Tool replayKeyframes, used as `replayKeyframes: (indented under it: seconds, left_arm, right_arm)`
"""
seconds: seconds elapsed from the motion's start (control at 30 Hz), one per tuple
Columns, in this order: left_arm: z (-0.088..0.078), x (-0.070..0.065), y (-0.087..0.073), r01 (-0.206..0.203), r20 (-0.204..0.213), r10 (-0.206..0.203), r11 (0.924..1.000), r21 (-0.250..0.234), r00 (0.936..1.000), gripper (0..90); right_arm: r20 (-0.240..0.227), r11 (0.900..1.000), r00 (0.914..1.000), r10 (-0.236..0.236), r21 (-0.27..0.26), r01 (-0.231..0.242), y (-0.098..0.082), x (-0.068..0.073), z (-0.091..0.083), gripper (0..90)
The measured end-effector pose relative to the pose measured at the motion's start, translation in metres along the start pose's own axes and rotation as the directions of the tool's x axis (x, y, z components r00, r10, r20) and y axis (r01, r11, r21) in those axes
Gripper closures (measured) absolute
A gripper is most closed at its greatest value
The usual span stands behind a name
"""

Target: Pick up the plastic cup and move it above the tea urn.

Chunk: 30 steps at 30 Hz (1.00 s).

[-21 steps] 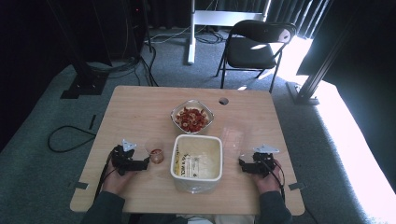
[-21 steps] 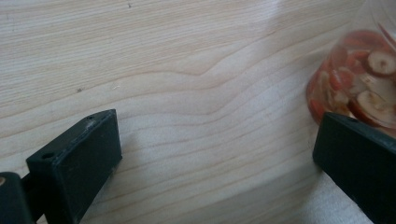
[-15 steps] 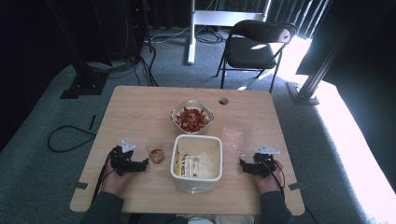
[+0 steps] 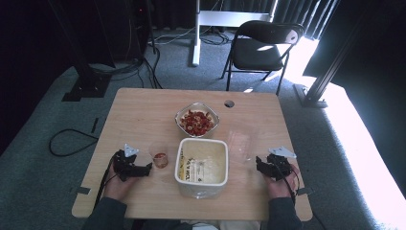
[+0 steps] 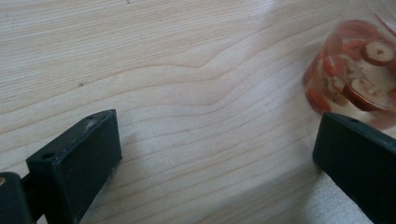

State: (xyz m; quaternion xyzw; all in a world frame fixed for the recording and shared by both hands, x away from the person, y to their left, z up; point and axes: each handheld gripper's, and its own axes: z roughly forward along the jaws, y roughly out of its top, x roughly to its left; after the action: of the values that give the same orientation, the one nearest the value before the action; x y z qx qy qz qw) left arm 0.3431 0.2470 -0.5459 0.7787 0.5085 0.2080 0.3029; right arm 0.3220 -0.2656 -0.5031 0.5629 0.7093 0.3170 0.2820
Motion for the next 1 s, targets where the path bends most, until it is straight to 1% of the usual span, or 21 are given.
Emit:
replayKeyframes:
  seconds: [0.17, 0.23, 0.3, 0.33, 0.37, 0.43, 0.47, 0.5, 0.57, 0.6, 0.63, 0.67, 0.7, 0.73, 0.77, 0.8, 0.83, 0.87, 0.9, 0.93, 1.0]
  left_arm:
    - [0.0, 0.0, 0.0, 0.0, 0.0, 0.0, 1.0, 0.0, 1.0, 1.6]
    - [0.0, 0.0, 0.0, 0.0, 0.0, 0.0, 1.0, 0.0, 1.0, 1.6]
    - [0.0, 0.0, 0.0, 0.0, 0.0, 0.0, 1.0, 0.0, 1.0, 1.6]
    - [0.0, 0.0, 0.0, 0.0, 0.0, 0.0, 1.0, 0.0, 1.0, 1.6]
    - [0.0, 0.0, 0.0, 0.0, 0.0, 0.0, 1.0, 0.0, 1.0, 1.6]
    - [0.0, 0.0, 0.0, 0.0, 0.0, 0.0, 1.0, 0.0, 1.0, 1.6]
    - [0.0, 0.0, 0.0, 0.0, 0.0, 0.0, 1.0, 0.0, 1.0, 1.6]
    - [0.0, 0.0, 0.0, 0.0, 0.0, 0.0, 1.0, 0.0, 1.0, 1.6]
    - [0.0, 0.0, 0.0, 0.0, 0.0, 0.0, 1.0, 0.0, 1.0, 1.6]
    - [0.0, 0.0, 0.0, 0.0, 0.0, 0.0, 1.0, 0.0, 1.0, 1.6]
    - [0.0, 0.0, 0.0, 0.0, 0.0, 0.0, 1.0, 0.0, 1.0, 1.6]
    - [0.0, 0.0, 0.0, 0.0, 0.0, 0.0, 1.0, 0.0, 1.0, 1.6]
    - [0.0, 0.0, 0.0, 0.0, 0.0, 0.0, 1.0, 0.0, 1.0, 1.6]
    - [0.0, 0.0, 0.0, 0.0, 0.0, 0.0, 1.0, 0.0, 1.0, 1.6]
    - [0.0, 0.0, 0.0, 0.0, 0.0, 0.0, 1.0, 0.0, 1.0, 1.6]
    - [0.0, 0.0, 0.0, 0.0, 0.0, 0.0, 1.0, 0.0, 1.0, 1.6]
    - [0.0, 0.0, 0.0, 0.0, 0.0, 0.0, 1.0, 0.0, 1.0, 1.6]
    - [0.0, 0.0, 0.0, 0.0, 0.0, 0.0, 1.0, 0.0, 1.0, 1.6]
    - [0.0, 0.0, 0.0, 0.0, 0.0, 0.0, 1.0, 0.0, 1.0, 1.6]
    - [0.0, 0.0, 0.0, 0.0, 0.0, 0.0, 1.0, 0.0, 1.0, 1.6]
    - [0.0, 0.0, 0.0, 0.0, 0.0, 0.0, 1.0, 0.0, 1.0, 1.6]
  right_arm:
    - [0.006, 0.999, 1.0, -0.003, -0.04, 0.004, 0.011, 0.005, -0.006, 38.6]
    - [-0.011, 0.999, 0.9999, -0.007, -0.049, 0.006, 0.017, 0.009, -0.007, 39.0]
    - [-0.04, 0.999, 0.9991, -0.013, -0.041, 0.011, 0.023, 0.015, -0.003, 40.1]
    - [-0.04, 0.999, 0.9991, -0.013, -0.041, 0.011, 0.023, 0.015, -0.003, 40.1]
    - [-0.059, 0.999, 0.9981, -0.02, -0.028, 0.019, 0.025, 0.019, 0.003, 40.8]
    - [-0.065, 1.0, 0.9976, -0.023, -0.018, 0.022, 0.026, 0.021, 0.006, 41.4]
    - [-0.086, 1.0, 0.9959, -0.025, 0.015, 0.027, 0.026, 0.023, 0.014, 44.0]
    - [-0.095, 0.999, 0.9952, -0.022, 0.035, 0.025, 0.025, 0.024, 0.018, 46.1]
    - [-0.099, 0.998, 0.9949, -0.022, 0.063, 0.028, 0.025, 0.023, 0.023, 54.3]
    - [-0.106, 0.998, 0.9942, -0.019, 0.062, 0.026, 0.024, 0.022, 0.023, 61.6]
    - [-0.106, 0.998, 0.9942, -0.019, 0.062, 0.026, 0.024, 0.022, 0.023, 61.6]
    - [-0.105, 0.998, 0.9941, -0.025, 0.059, 0.032, 0.024, 0.021, 0.023, 67.2]
    - [-0.081, 0.998, 0.9961, -0.035, 0.056, 0.039, 0.024, 0.018, 0.021, 76.7]
    - [-0.081, 0.998, 0.9961, -0.035, 0.056, 0.039, 0.024, 0.018, 0.021, 76.7]
    - [-0.082, 0.999, 0.9963, -0.025, 0.045, 0.029, 0.024, 0.013, 0.018, 80.6]
    - [-0.082, 0.999, 0.9963, -0.025, 0.045, 0.029, 0.024, 0.013, 0.018, 80.6]
    - [-0.079, 0.999, 0.9966, -0.022, 0.046, 0.026, 0.022, 0.011, 0.016, 73.1]
    - [-0.079, 0.999, 0.9966, -0.02, 0.048, 0.024, 0.021, 0.01, 0.016, 68.6]
    - [-0.084, 0.998, 0.9962, -0.021, 0.057, 0.026, 0.021, 0.01, 0.016, 66.5]
    - [-0.084, 0.998, 0.9962, -0.021, 0.057, 0.026, 0.021, 0.01, 0.016, 66.5]
    - [-0.096, 0.996, 0.9952, -0.019, 0.079, 0.027, 0.019, 0.009, 0.018, 65.1]
